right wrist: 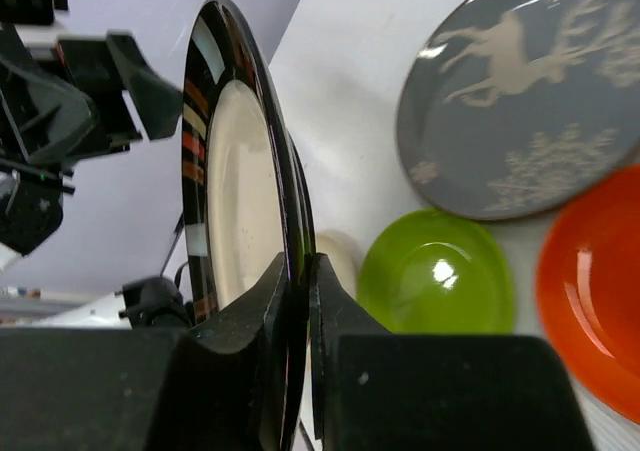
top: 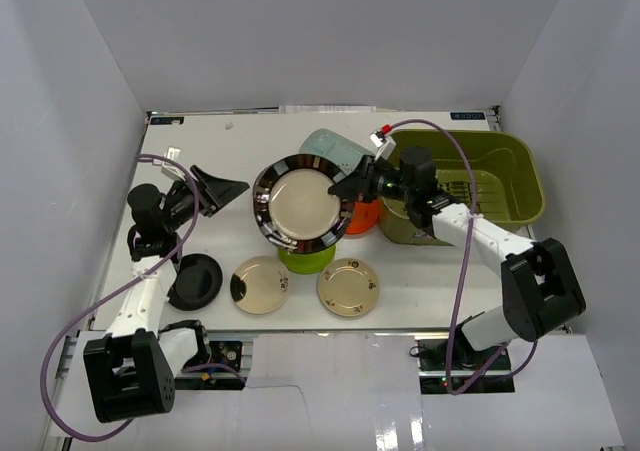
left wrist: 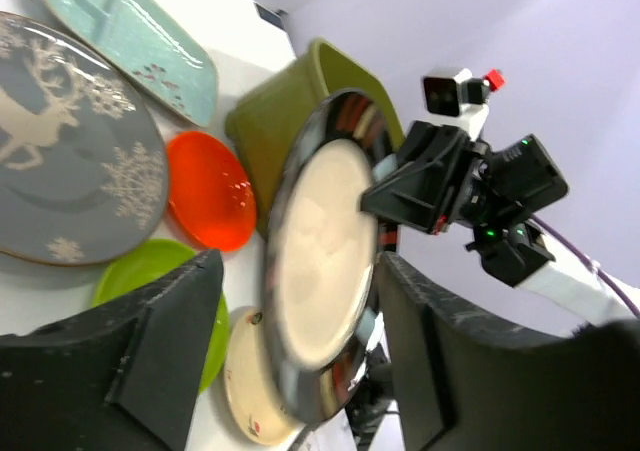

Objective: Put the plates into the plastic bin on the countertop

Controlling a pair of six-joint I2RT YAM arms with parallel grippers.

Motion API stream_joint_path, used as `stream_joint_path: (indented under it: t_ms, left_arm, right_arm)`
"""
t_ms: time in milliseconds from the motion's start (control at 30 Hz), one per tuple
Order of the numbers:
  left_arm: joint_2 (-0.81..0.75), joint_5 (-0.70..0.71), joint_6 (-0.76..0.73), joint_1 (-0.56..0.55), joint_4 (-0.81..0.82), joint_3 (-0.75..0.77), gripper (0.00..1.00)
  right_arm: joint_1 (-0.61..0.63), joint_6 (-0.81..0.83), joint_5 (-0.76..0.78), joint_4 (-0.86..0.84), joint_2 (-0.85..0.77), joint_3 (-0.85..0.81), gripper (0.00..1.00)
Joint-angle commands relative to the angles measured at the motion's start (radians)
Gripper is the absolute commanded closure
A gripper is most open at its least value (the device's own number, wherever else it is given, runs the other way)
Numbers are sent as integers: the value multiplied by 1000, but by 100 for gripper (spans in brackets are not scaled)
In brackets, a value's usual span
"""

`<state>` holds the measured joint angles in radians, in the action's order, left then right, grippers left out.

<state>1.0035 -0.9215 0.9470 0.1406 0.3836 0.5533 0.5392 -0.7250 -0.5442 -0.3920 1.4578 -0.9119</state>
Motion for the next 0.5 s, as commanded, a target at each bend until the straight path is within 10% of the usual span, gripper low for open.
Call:
stream_joint_path:
  t_ms: [0, 267, 467]
  left_arm:
    - [46, 105, -7, -9, -57, 56, 24]
    - [263, 268, -7, -12, -129, 83, 23]
    - [397, 429, -13, -35, -143, 114, 24]
  right_arm:
    - [-168, -112, -62, -142, -143, -38, 92]
    - [-684, -44, -65, 65, -323, 19, 92]
    - [-745, 163, 237, 260, -387, 83, 92]
